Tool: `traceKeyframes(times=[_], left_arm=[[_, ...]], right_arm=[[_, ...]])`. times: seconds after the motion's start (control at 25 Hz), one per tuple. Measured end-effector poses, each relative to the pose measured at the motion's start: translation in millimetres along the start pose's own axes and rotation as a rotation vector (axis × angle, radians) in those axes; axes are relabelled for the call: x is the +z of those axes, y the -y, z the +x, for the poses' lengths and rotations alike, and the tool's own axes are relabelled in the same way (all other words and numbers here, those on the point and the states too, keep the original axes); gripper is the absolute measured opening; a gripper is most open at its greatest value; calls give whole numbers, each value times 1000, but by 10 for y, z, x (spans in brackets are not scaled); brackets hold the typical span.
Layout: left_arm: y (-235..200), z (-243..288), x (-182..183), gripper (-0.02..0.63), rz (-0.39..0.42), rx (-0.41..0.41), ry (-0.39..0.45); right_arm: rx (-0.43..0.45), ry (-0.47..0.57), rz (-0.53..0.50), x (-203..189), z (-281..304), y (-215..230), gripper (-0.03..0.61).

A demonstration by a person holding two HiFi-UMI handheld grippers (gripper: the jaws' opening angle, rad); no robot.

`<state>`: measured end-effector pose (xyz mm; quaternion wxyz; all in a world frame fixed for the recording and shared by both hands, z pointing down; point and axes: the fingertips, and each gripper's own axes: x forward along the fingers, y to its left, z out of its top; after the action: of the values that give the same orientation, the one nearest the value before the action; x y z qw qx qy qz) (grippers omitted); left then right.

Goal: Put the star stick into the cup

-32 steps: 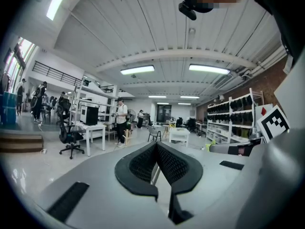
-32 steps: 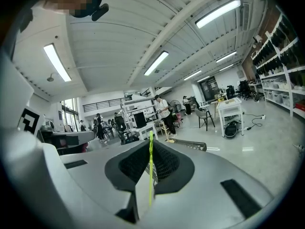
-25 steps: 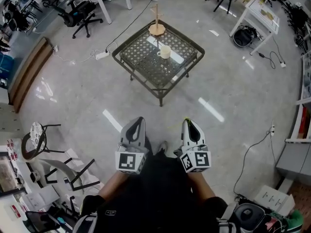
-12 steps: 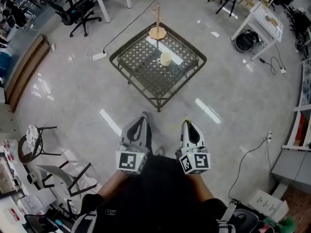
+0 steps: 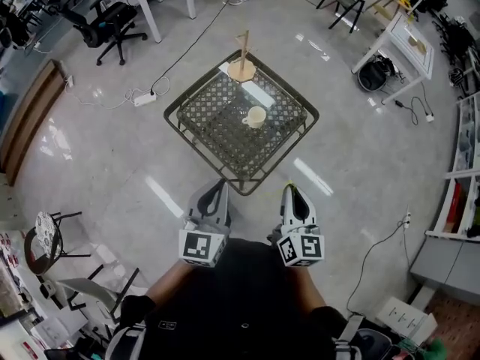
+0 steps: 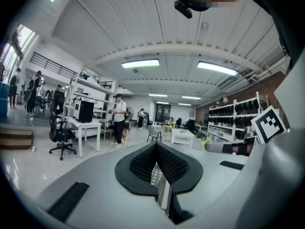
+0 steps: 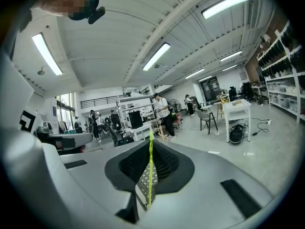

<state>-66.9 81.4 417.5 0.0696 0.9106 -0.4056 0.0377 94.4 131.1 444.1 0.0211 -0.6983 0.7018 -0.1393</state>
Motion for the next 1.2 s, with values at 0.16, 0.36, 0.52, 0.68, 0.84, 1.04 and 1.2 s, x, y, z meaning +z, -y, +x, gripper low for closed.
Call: traceKeyframes(times=[0.16,0.36,0.52,0.68,0.84,1.04,1.2], left_arm=[[-302,344,118,15,-4,-42,1],[-553,682,179,15,2,-95,-11],[-744,911,153,15,1,-111,-6],[-779,1038,135,15,-41,-101,-19],[-782,1278,75,15,-46,-77,-36],[-851,1564,137,15,-45,-19,-22],[-855,1820,238,15,-46,26,-9]], right_arm=[[-36,2,-2,108,440,-56,21],[-81,-1,3,180,818,-40,21],[-107,1,3,149,1083,12,21],[-108,-21,1,151,1241,120,21],[-91,-35,4,144,1491,313,21],[-31,-61,-3,142,1872,436,22],[22,-76,-16,168,2174,579,21]])
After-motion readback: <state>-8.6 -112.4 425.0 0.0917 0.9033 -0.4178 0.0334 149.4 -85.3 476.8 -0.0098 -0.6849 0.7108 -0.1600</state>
